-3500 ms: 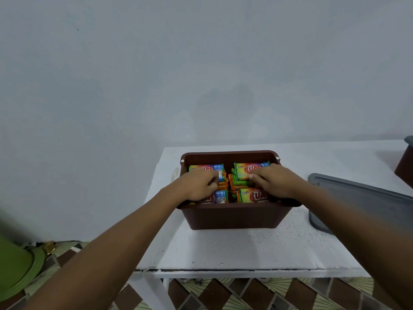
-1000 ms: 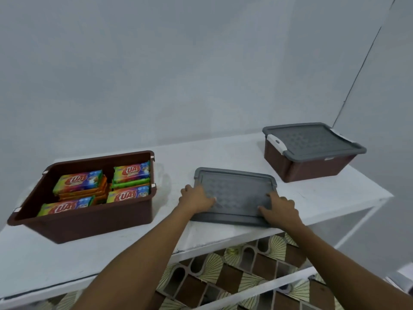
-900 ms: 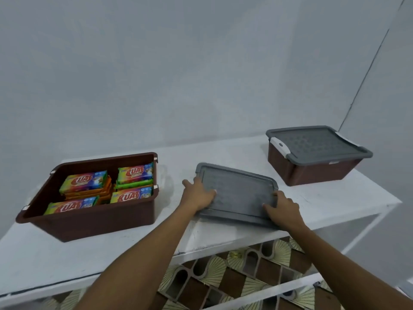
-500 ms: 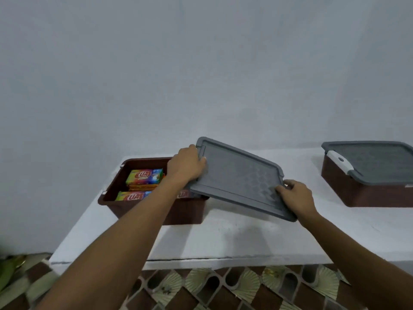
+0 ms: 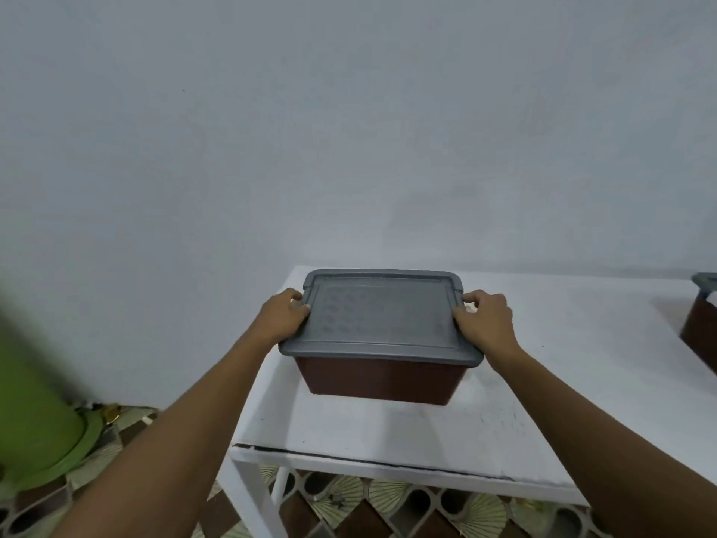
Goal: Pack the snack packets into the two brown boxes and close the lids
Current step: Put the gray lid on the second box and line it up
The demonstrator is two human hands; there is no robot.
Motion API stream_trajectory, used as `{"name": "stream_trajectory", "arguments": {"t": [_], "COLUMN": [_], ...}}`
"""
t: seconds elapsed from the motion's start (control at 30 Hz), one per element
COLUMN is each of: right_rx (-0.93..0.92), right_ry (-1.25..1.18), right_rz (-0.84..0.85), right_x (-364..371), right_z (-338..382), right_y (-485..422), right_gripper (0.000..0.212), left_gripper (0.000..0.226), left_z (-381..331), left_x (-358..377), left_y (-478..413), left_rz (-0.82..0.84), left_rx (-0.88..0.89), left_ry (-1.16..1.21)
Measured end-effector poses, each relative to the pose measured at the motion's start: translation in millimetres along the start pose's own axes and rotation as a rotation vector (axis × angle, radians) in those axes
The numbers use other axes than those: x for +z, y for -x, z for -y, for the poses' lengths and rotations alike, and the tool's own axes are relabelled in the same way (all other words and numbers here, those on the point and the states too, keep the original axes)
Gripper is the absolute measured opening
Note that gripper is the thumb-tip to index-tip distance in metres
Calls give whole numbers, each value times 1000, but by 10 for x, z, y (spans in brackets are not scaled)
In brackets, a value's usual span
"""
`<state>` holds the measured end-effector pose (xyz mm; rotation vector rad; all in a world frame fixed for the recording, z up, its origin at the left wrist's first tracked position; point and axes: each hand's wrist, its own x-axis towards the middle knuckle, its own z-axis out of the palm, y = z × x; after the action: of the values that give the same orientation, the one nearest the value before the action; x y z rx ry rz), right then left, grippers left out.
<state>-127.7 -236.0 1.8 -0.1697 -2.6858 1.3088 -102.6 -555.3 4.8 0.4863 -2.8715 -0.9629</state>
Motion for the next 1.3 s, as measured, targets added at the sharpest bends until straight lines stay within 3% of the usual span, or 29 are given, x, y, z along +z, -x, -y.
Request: {"name": "stream_trajectory", "arguments": {"t": [0.13, 0.23, 0.3, 0.4, 0.57, 0.7, 0.83, 1.03, 1.3], "right_rx": [89, 205, 269, 303, 302, 266, 227, 53, -59], "right_ry": [-134, -216, -216, -239, -254, -230, -184, -9, 206], "right_rz": [30, 73, 95, 113, 82, 42, 27, -19, 45], "right_x": [47, 75, 98, 139, 143, 150, 163, 143, 100], "right_z": [-22, -21, -25, -70, -61, -65, -68, -9, -2], "right_y": [-24, -27, -18, 12, 23, 25, 41, 118, 169], "right_gripper": [30, 44, 54, 47, 40, 38, 36, 43, 62], "left_gripper": [64, 74, 70, 52, 52, 47, 49, 70, 70], "left_z": [11, 61, 109, 131, 176, 141, 90, 160, 177], "left_x": [-27, -44, -12, 38, 87, 72, 49, 76, 120], "left_y": [-108, -195, -221, -208, -192, -105, -64, -67, -95], "left_rz": [140, 144, 114, 79, 15, -80, -59, -2, 7], "left_rx": [-92, -170, -164, -115, -30, 152, 244, 231, 225], "left_ry": [277, 476, 518, 553, 451, 212, 54, 47, 52]}}
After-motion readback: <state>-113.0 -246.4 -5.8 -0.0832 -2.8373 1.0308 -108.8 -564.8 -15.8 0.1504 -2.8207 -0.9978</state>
